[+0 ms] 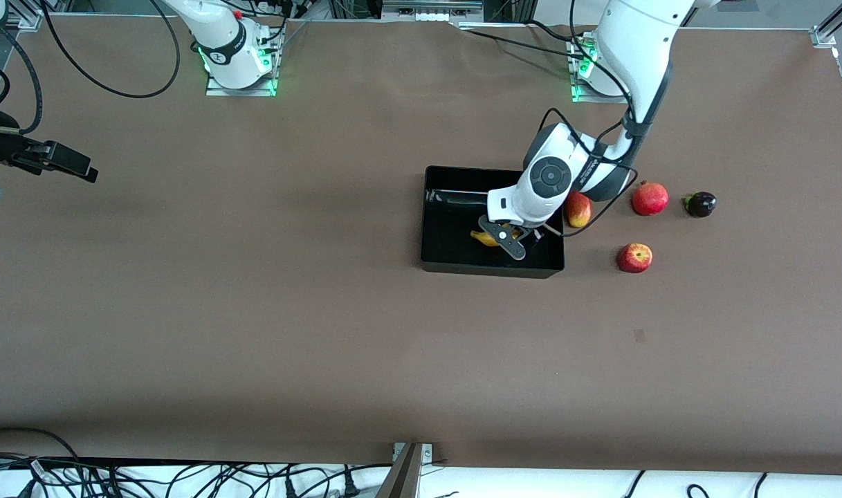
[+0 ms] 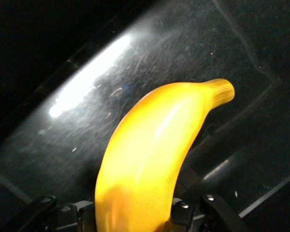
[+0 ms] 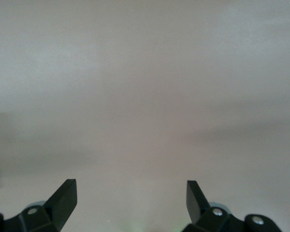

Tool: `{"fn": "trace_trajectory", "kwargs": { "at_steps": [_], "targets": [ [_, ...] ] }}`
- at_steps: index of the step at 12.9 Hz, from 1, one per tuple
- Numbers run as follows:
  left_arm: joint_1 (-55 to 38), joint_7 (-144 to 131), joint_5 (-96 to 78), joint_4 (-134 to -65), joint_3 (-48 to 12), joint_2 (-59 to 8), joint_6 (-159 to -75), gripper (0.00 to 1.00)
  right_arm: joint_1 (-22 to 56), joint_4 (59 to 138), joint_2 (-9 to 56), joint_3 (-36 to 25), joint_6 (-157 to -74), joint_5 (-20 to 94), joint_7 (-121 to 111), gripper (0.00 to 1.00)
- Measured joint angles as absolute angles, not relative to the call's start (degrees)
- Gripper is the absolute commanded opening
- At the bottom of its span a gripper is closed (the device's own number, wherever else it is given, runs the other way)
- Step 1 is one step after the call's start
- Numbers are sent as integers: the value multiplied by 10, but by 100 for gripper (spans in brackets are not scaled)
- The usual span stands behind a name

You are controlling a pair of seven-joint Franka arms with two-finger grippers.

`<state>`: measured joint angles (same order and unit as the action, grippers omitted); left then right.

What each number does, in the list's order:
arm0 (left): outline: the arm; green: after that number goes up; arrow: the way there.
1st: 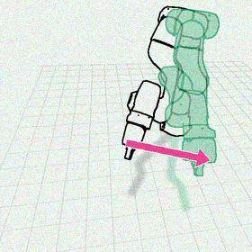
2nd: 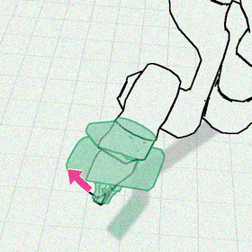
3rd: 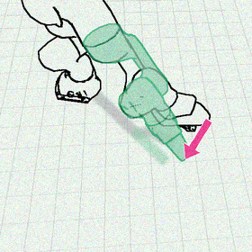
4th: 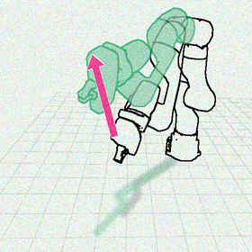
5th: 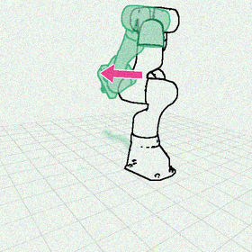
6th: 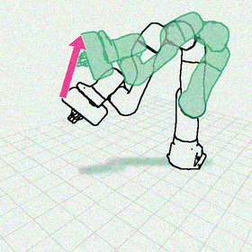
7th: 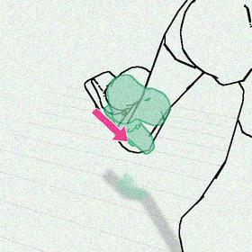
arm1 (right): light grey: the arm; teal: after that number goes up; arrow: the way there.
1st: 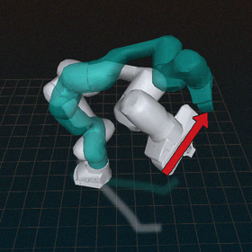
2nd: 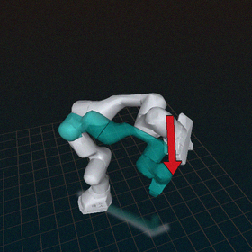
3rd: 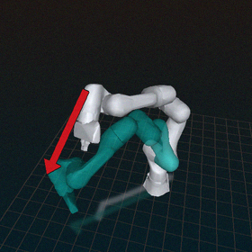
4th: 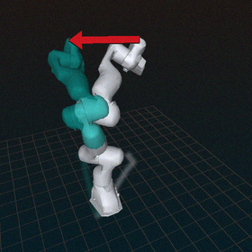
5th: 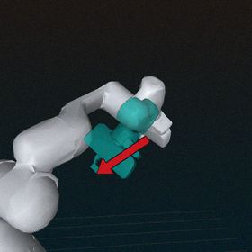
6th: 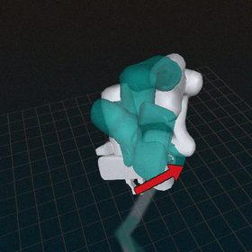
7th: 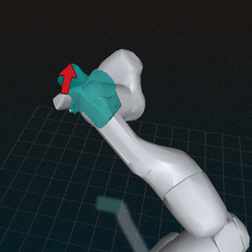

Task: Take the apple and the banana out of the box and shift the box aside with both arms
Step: 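Lift the banana out of the box with the left gripper, then lower the banana onto the table while the right gripper grips the box rim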

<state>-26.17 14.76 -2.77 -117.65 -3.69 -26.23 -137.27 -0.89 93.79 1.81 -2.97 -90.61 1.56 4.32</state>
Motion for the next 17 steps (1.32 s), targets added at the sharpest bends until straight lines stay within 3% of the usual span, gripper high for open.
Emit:
{"fn": "trace_trajectory", "kwargs": {
  "at_steps": [4,9,14,17],
  "targets": [
    [-233,148,-28,-1172,-38,-176,-1266,0,-9,938,18,-30,-906,16,43,100],
    [-163,170,-28,-1162,-38,-120,-1202,0,-9,938,18,-30,-906,16,43,100],
    [-18,385,-27,-1140,-36,-141,-1201,0,4,938,19,-22,-906,17,38,100],
    [43,481,-27,-1105,-30,-204,-1218,0,79,941,47,-12,-907,34,41,100]
  ]
}}
